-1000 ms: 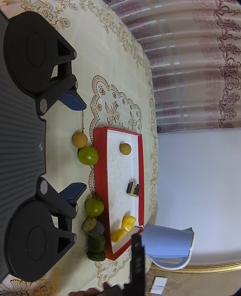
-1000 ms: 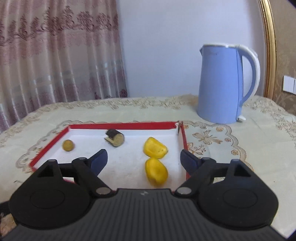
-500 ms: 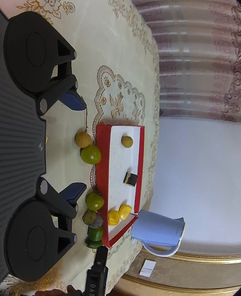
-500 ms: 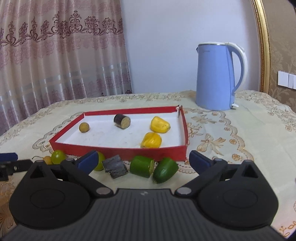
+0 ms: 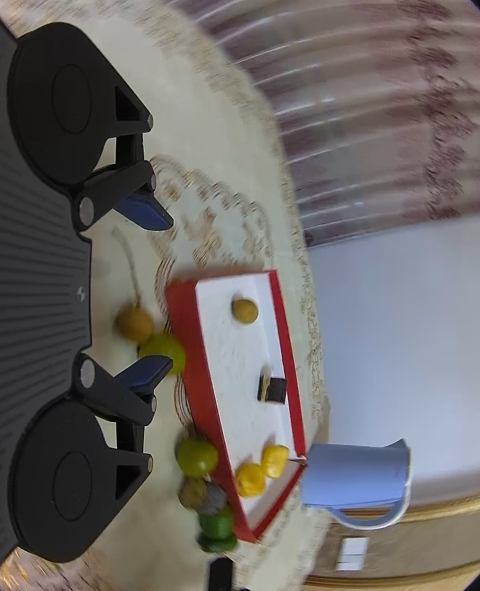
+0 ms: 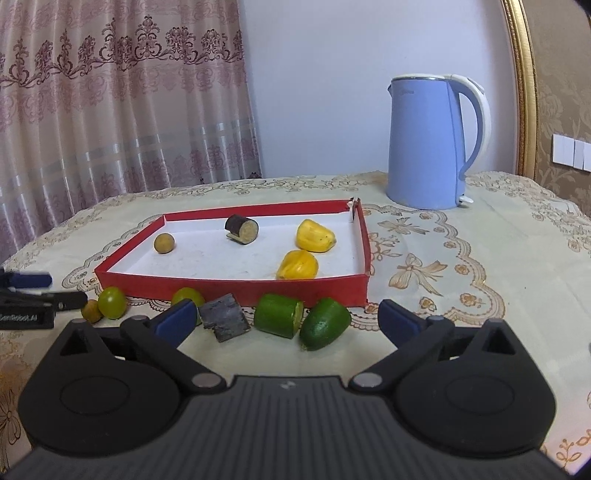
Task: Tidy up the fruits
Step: 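Grasp the second brown longan with the left gripper, then lift the longan toward the tray with the left gripper while right grasps a green cucumber chunk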
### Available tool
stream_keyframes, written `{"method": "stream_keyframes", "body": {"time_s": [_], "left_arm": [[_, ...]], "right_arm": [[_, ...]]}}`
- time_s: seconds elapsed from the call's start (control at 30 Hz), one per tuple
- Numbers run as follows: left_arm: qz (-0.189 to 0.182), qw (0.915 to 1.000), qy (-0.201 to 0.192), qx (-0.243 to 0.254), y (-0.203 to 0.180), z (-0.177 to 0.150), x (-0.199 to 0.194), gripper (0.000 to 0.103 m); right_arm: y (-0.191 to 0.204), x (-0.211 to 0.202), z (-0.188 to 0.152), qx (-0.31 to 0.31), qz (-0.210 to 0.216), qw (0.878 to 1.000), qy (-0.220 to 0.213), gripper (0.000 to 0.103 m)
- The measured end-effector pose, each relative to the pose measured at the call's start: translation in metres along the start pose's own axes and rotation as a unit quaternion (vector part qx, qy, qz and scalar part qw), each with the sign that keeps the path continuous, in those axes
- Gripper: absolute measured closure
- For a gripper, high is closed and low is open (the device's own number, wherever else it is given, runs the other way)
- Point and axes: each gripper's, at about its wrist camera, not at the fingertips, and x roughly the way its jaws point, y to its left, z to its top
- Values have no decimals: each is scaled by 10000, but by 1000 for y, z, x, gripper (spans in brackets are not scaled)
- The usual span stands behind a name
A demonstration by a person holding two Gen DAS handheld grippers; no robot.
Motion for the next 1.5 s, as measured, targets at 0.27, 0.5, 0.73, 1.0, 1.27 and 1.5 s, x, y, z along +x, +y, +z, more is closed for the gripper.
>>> {"method": "stream_keyframes", "body": {"time_s": [0.27, 0.5, 0.73, 1.0, 1.27, 1.5], "left_arm": [[-115, 9952, 187, 956, 1, -7, 14, 36], [-708, 9876, 217, 1382, -8, -10, 24, 47], [-968, 9837, 361, 1474, -13, -9, 31, 70], [-1109, 9870, 402, 1095, -4, -10, 27, 77], [-987, 9923, 343, 665, -12, -18, 6, 77], [-829, 9916, 296, 950, -24, -22, 13, 77]], "right_arm": [[-1, 1, -1, 19, -45, 10000, -1, 0], [3, -1, -1, -74, -74, 9999, -12, 0], [3, -1, 0, -84, -152, 9998, -26, 0], [2, 1, -1, -120, 61, 9999, 48, 0], [-3, 9, -2, -410, -49, 9988, 259, 16], [-14, 25, 4, -652, -14, 9963, 567, 32]]}}
